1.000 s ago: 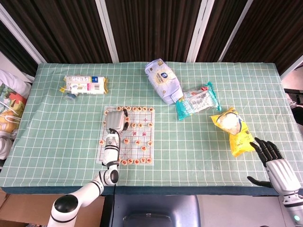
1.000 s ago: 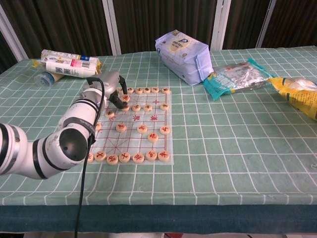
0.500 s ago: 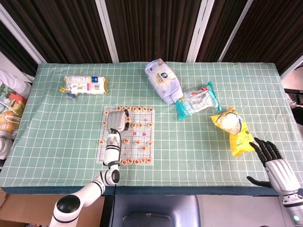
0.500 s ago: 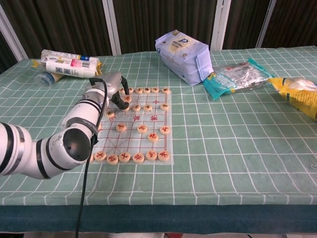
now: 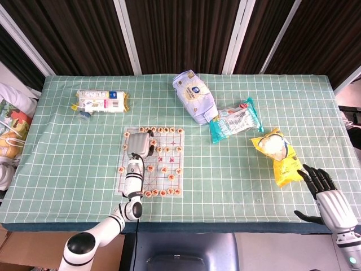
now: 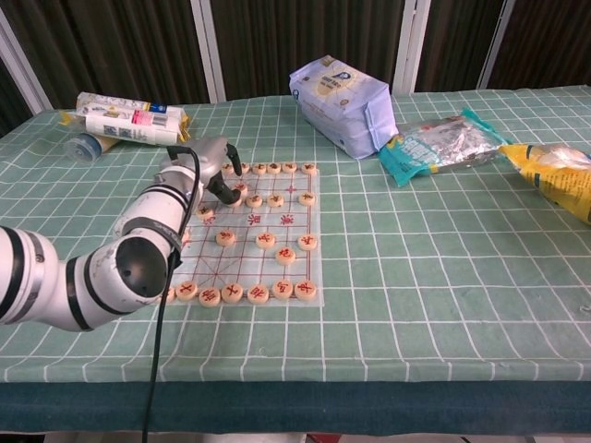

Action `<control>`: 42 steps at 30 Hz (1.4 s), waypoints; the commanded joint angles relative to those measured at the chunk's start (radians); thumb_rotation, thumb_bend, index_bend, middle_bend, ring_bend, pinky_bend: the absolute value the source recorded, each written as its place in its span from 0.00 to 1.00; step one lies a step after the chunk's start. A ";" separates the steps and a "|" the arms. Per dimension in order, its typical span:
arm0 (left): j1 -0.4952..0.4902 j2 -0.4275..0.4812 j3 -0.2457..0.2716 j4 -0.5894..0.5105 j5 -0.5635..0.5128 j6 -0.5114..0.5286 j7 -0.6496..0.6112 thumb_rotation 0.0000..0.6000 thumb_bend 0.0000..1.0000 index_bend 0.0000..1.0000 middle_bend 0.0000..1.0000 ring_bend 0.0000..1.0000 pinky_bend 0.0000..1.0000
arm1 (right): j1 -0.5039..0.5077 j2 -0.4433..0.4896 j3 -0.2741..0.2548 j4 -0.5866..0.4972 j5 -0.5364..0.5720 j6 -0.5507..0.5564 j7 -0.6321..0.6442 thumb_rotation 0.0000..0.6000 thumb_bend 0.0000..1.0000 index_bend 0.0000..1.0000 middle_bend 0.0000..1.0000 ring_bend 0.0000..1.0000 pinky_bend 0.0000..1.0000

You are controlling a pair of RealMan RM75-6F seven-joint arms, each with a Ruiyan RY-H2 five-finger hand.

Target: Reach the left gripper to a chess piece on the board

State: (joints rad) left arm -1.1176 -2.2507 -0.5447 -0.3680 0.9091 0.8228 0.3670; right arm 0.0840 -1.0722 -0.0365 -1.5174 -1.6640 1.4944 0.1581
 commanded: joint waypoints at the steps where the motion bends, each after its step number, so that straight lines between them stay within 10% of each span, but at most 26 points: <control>1: 0.001 0.005 0.002 -0.013 0.006 0.011 -0.008 1.00 0.36 0.37 1.00 1.00 1.00 | 0.000 0.000 -0.001 -0.001 -0.001 0.001 0.000 1.00 0.20 0.00 0.00 0.00 0.00; 9: 0.044 0.071 0.044 -0.198 0.097 0.162 -0.089 1.00 0.36 0.32 1.00 1.00 1.00 | -0.001 -0.001 -0.003 0.002 -0.007 0.003 -0.005 1.00 0.20 0.00 0.00 0.00 0.00; 13: 0.169 0.221 0.134 -0.553 0.197 0.310 -0.069 1.00 0.35 0.19 0.98 1.00 1.00 | -0.006 0.001 -0.007 0.002 -0.018 0.016 -0.011 1.00 0.20 0.00 0.00 0.00 0.00; 17: 0.410 0.556 0.351 -1.169 0.396 0.528 -0.011 1.00 0.35 0.12 0.82 0.98 1.00 | -0.016 0.005 -0.009 -0.001 -0.023 0.033 -0.019 1.00 0.20 0.00 0.00 0.00 0.00; 19: 0.515 0.702 0.482 -1.337 0.505 0.626 0.011 1.00 0.35 0.09 0.62 0.79 0.91 | -0.021 0.007 -0.011 -0.007 -0.020 0.035 -0.026 1.00 0.20 0.00 0.00 0.00 0.00; 22: 0.680 0.892 0.703 -1.443 0.675 0.784 0.026 1.00 0.36 0.04 0.31 0.34 0.64 | -0.025 0.009 -0.011 -0.017 -0.019 0.038 -0.046 1.00 0.20 0.00 0.00 0.00 0.00; 25: 0.823 1.007 0.855 -1.384 0.733 0.889 -0.105 1.00 0.36 0.00 0.15 0.13 0.35 | -0.030 0.003 -0.005 -0.018 -0.025 0.060 -0.043 1.00 0.20 0.00 0.00 0.00 0.00; 30: 0.899 1.056 0.871 -1.269 0.728 0.924 -0.285 1.00 0.36 0.00 0.01 0.00 0.17 | -0.047 -0.002 0.009 -0.024 -0.001 0.084 -0.061 1.00 0.20 0.00 0.00 0.00 0.00; 42: 0.946 1.071 0.771 -1.233 0.745 0.922 -0.322 1.00 0.36 0.00 0.00 0.00 0.14 | -0.040 -0.015 0.004 -0.028 -0.009 0.056 -0.117 1.00 0.20 0.00 0.00 0.00 0.00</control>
